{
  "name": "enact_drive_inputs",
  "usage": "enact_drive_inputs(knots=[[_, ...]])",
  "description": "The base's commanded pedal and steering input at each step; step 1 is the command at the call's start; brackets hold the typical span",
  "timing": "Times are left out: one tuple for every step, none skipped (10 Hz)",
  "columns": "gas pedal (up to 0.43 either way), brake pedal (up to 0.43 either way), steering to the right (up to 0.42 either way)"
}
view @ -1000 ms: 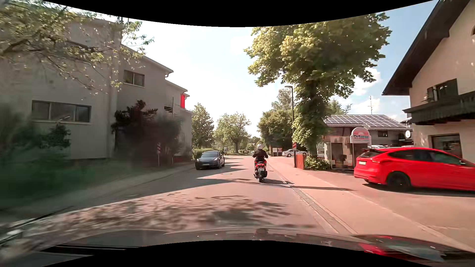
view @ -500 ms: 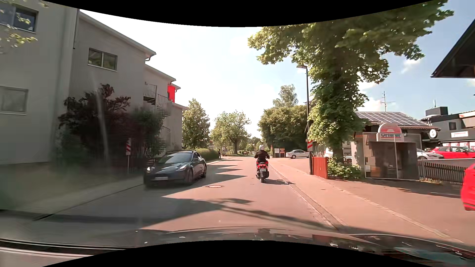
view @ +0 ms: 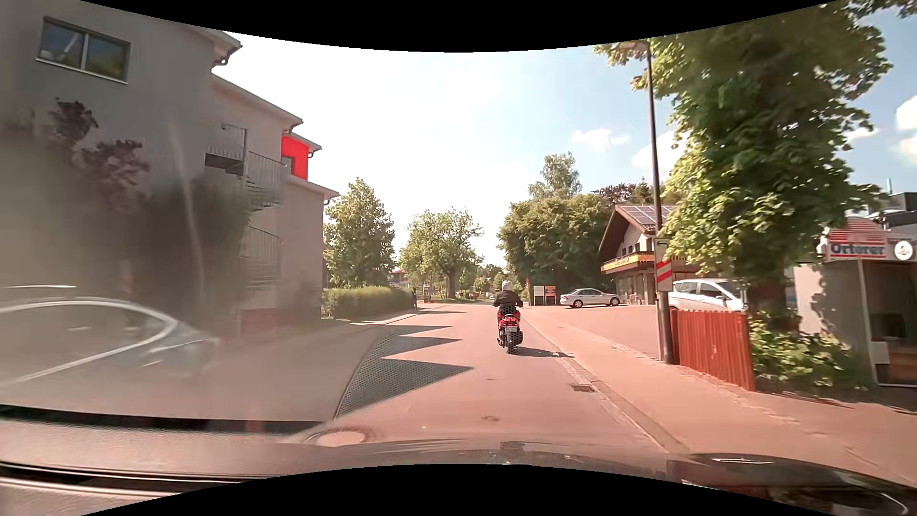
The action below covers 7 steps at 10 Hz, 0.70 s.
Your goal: Follow the waypoints while adhering to traffic rules and regulations
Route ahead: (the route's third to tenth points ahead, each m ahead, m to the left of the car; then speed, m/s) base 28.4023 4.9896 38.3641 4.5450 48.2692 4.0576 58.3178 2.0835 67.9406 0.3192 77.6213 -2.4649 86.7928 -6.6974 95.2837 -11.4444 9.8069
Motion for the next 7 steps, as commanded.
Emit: enact_drive_inputs(knots=[[0.268, 0.012, 0.002], [0.268, 0.012, 0.002], [0.268, 0.012, 0.002], [0.268, 0.012, 0.002], [0.240, 0.012, 0.003], [0.220, 0.012, 0.006], [0.197, 0.012, 0.009]])
